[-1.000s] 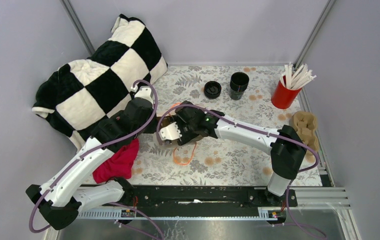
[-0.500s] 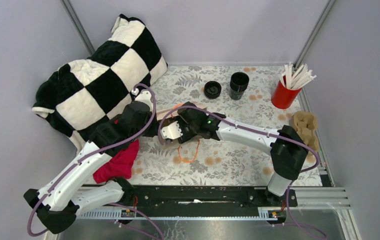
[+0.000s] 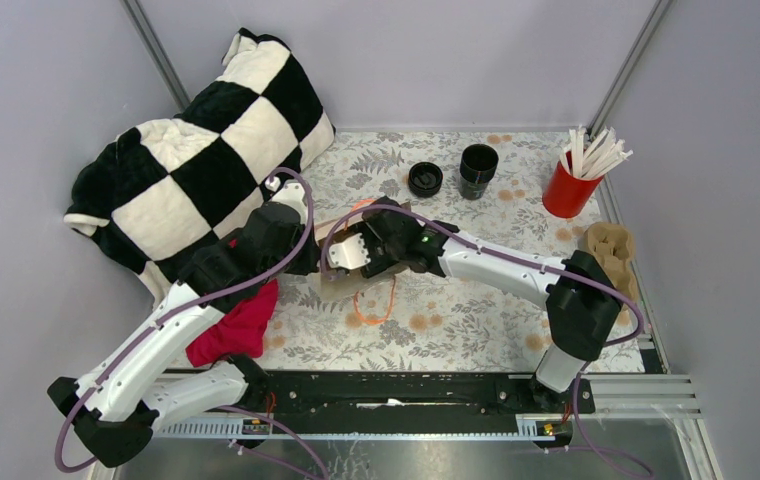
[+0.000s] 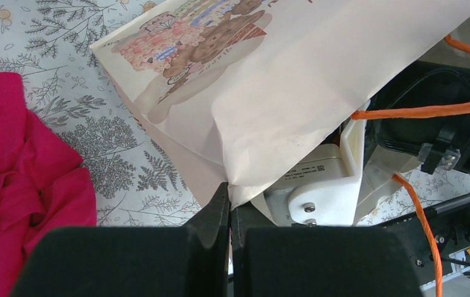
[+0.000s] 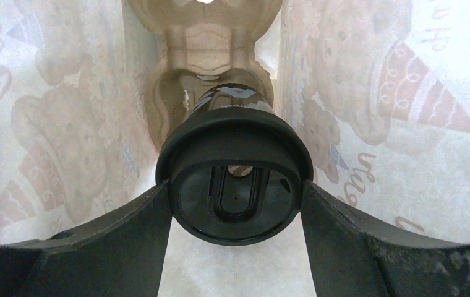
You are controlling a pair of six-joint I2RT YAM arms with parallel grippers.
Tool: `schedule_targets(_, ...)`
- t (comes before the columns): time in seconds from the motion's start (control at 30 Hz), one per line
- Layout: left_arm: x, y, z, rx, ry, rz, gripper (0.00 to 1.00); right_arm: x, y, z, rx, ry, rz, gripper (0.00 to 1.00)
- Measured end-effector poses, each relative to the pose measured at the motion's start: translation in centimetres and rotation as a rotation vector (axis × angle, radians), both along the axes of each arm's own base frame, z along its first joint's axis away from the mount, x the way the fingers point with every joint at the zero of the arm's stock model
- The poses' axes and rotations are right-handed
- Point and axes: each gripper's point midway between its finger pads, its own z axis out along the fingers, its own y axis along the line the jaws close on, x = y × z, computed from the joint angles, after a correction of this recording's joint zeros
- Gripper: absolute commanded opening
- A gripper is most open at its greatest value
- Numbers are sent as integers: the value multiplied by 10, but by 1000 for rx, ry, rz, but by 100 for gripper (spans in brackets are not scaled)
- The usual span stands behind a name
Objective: Pack the takeout coffee
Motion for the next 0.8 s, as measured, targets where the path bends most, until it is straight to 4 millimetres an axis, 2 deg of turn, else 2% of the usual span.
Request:
schedule_targets(0.2, 0, 0, 0, -1, 1, -1, 0, 7, 7, -3, 45, -6, 7, 26)
schedule_targets(0.47, -1, -1, -1, -2, 6, -6, 0, 11, 10, -25, 57, 34, 15, 27)
schedule_targets(0.67, -2, -3, -1, -4, 11, -21, 0, 12, 16, -23, 90, 43, 22, 32)
schedule_targets(0.8, -2, -5, -2, -4, 18, -30, 0, 17, 21, -25, 113, 40, 22, 28)
